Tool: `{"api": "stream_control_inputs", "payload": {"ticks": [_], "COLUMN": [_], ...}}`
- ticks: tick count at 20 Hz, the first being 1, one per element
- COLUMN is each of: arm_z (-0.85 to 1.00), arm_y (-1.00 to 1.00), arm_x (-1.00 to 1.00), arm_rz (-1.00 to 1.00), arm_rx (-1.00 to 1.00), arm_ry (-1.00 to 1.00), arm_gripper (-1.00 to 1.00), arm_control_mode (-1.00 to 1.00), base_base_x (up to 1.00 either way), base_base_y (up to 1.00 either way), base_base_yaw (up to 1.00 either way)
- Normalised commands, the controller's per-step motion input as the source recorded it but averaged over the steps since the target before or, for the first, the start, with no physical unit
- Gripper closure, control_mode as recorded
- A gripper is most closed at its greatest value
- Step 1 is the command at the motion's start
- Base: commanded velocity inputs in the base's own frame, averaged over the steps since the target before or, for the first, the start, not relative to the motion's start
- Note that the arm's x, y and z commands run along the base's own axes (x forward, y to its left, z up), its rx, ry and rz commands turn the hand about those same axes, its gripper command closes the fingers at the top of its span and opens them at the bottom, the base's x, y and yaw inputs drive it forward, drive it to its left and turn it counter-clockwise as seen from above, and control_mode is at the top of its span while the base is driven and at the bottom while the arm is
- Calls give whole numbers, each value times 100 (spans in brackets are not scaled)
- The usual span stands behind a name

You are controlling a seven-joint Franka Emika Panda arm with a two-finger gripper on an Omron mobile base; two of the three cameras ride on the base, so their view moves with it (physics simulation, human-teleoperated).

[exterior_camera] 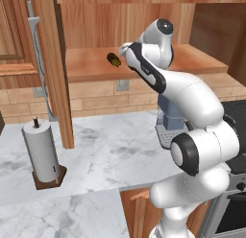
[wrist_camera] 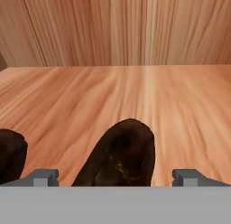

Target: Pick the sweet potatos from the cabinet and place them in one bowl. Pick the potato from the sink and place it in the other bowl.

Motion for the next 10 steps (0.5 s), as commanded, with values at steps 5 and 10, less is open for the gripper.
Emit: {"api": "stream_control_inputs", "payload": {"ticks": [5,10], "arm_z": [8,2], "arm_y": [0,0], "arm_x": [0,5], "arm_rz": [-13,-15], "arm_rx": [1,0], "arm_ry": [-6,-2], "arm_gripper": [-100,-100], "arm_control_mode": [-100,-100], "base_base_x": [0,0], "base_base_y": [0,0], "base_base_yaw": [0,0]}}
